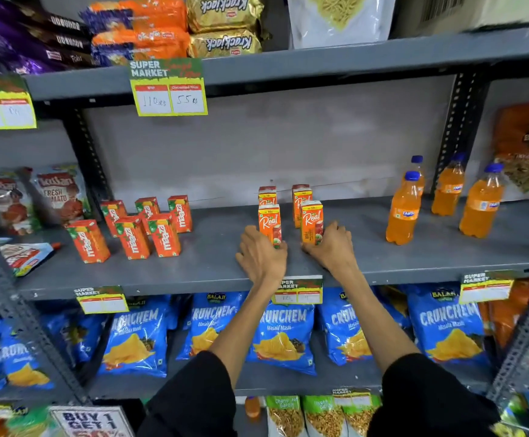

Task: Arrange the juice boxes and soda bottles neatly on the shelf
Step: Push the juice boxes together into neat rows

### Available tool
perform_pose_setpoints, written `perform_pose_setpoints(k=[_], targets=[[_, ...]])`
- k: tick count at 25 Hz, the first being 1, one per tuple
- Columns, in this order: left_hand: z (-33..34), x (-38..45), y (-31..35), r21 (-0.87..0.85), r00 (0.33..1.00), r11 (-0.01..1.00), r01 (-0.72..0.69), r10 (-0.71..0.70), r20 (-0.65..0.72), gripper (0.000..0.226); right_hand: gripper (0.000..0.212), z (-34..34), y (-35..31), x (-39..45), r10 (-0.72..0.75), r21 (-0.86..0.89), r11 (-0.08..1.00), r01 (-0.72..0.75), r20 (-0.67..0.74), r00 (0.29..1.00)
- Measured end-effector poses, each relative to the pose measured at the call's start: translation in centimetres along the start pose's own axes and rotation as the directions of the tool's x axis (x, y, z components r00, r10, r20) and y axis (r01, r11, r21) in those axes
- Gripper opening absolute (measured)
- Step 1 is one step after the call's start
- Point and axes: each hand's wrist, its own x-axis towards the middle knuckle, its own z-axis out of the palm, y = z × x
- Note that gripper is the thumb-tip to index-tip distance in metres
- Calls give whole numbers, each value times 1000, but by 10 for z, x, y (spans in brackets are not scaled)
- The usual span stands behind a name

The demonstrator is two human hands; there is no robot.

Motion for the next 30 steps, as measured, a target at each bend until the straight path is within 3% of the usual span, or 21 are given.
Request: perform_pose_setpoints(k=[7,30], targets=[[5,-2,-8,34,998,998,-53,54,-32,56,62,3,3,-5,-81,-40,996,79,-28,996],[7,-5,-8,94,997,994,-47,52,-55,54,67,4,4,-2,-107,-158,982,102,-25,994]])
